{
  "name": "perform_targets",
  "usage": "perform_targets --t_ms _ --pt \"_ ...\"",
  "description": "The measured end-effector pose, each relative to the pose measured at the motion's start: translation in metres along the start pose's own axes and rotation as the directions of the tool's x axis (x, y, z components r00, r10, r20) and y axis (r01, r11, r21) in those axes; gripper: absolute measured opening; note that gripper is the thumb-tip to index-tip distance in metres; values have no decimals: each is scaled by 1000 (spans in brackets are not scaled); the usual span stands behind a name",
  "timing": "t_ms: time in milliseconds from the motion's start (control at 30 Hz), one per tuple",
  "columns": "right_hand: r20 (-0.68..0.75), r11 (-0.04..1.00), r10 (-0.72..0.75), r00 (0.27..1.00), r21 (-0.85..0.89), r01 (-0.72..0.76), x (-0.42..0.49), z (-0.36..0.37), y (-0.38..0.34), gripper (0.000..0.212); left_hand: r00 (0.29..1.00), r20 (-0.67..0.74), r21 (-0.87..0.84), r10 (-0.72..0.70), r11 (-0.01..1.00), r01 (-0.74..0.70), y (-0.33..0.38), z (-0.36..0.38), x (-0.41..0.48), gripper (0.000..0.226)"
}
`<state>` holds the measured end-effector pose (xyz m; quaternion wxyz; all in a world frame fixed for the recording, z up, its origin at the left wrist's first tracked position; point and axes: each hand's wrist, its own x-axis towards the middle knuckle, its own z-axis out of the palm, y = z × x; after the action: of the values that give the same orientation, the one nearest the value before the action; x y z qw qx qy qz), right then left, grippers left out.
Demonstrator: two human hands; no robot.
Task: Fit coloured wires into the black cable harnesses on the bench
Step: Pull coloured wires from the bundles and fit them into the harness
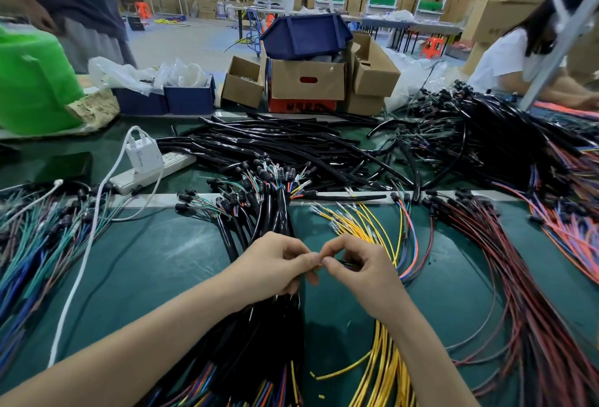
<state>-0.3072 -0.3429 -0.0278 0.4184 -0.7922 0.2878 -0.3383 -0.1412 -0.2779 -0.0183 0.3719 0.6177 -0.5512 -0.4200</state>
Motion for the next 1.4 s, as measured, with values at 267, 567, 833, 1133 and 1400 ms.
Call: perform_targets --t_ms 267,567,833,1133,1400 --pt "46 998 37 998 51 -39 -1 -3 4 22 936 292 -101 -198 966 236 13 -12 3 29" --pt "120 995 86 989 -67 -78 -1 -4 5 18 906 340 -7 -251 963 269 10 -12 7 26" --pt "164 994 108 981 -38 -103 -1 -8 5 16 855 441 -59 -271 942 329 9 -16 9 26" --pt "215 997 72 974 -19 -70 -2 -8 5 17 875 406 17 -263 960 280 13 -9 11 28" --pt "83 996 7 996 93 -15 -6 16 -2 26 914 364 244 -181 965 94 19 10 14 29"
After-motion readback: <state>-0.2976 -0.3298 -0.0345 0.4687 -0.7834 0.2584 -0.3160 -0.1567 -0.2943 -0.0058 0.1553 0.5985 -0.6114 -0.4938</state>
